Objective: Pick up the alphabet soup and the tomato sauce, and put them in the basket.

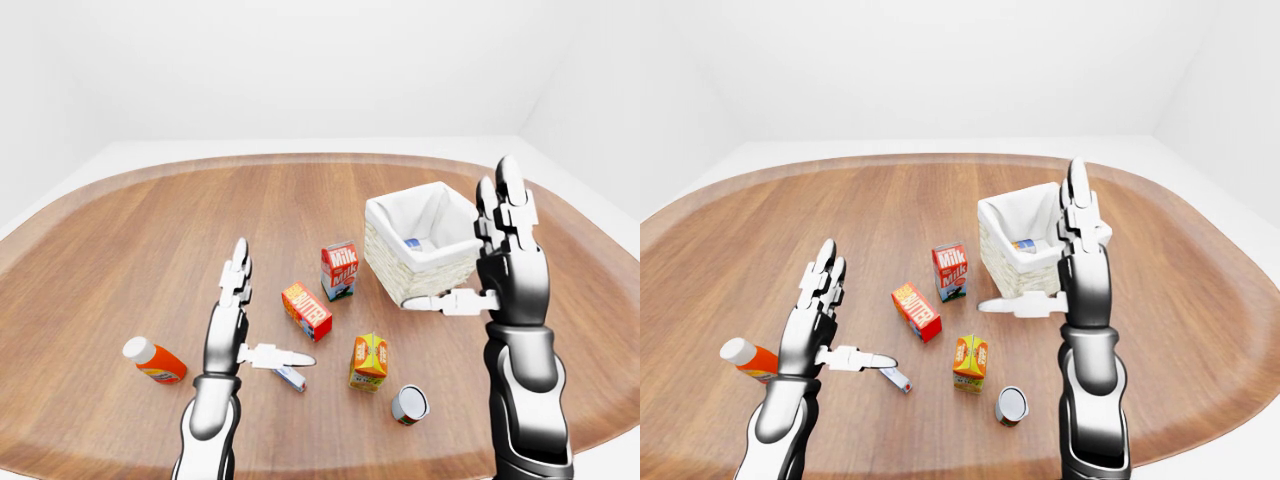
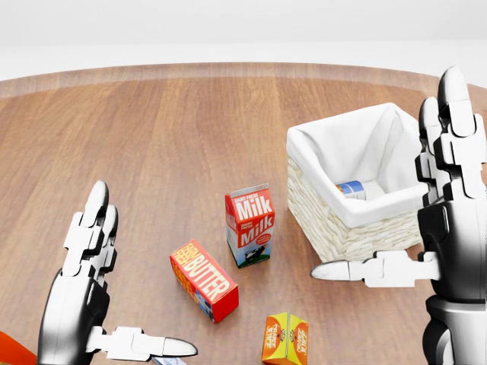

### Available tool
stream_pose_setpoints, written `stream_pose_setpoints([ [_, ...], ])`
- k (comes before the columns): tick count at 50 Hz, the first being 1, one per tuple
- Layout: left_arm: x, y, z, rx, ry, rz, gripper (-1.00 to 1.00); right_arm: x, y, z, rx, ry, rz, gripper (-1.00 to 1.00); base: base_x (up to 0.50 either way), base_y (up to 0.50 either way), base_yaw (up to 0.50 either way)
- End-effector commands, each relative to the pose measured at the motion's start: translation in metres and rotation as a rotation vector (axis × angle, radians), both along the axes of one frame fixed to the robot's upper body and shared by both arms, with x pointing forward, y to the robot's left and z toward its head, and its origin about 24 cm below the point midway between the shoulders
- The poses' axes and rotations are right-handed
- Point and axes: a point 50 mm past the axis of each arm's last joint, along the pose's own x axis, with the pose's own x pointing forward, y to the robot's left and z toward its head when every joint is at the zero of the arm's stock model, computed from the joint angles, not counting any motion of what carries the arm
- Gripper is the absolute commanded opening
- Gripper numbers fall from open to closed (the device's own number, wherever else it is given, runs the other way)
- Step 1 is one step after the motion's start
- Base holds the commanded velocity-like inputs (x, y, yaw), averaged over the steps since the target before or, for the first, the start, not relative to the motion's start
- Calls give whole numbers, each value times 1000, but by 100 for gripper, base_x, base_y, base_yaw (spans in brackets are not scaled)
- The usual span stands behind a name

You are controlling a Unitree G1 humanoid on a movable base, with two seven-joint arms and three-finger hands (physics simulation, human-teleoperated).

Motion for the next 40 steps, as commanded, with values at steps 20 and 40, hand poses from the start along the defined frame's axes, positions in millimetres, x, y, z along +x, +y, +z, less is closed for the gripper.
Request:
stream_pose_setpoints([
  [20, 0, 0, -1, 4, 5, -1, 100, -21, -9, -54, 82, 249, 5, 100, 0, 0, 0],
  [40, 0, 0, 2, 0, -7, 2, 100, -32, -9, -72, 114, 332, 21, 100, 0, 0, 0],
])
